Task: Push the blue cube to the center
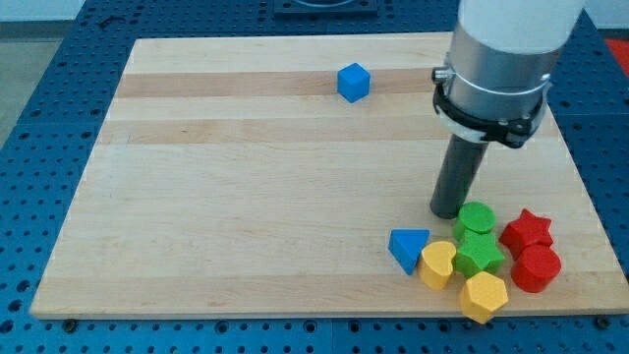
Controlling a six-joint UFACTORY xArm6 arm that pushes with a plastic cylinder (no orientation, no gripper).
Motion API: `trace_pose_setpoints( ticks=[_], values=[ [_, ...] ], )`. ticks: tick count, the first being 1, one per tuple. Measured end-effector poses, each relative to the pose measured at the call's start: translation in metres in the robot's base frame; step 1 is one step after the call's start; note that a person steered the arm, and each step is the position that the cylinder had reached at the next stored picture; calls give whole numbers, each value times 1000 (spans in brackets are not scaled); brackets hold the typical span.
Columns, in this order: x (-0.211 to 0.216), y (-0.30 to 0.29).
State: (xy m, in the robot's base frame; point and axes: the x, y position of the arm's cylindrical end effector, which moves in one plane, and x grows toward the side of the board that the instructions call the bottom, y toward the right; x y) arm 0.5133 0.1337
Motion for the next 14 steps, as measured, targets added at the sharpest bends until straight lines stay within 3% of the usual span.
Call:
trace_pose_setpoints(
  ticks=[2,4,7,8,11,12,13,14],
  values=[
    [-17,-9],
    [-98,-11],
    [-109,-11],
    [-130,-14],
    [-240,-66],
    [-249,-116],
    [-229,-147],
    [-181,-148]
  ],
)
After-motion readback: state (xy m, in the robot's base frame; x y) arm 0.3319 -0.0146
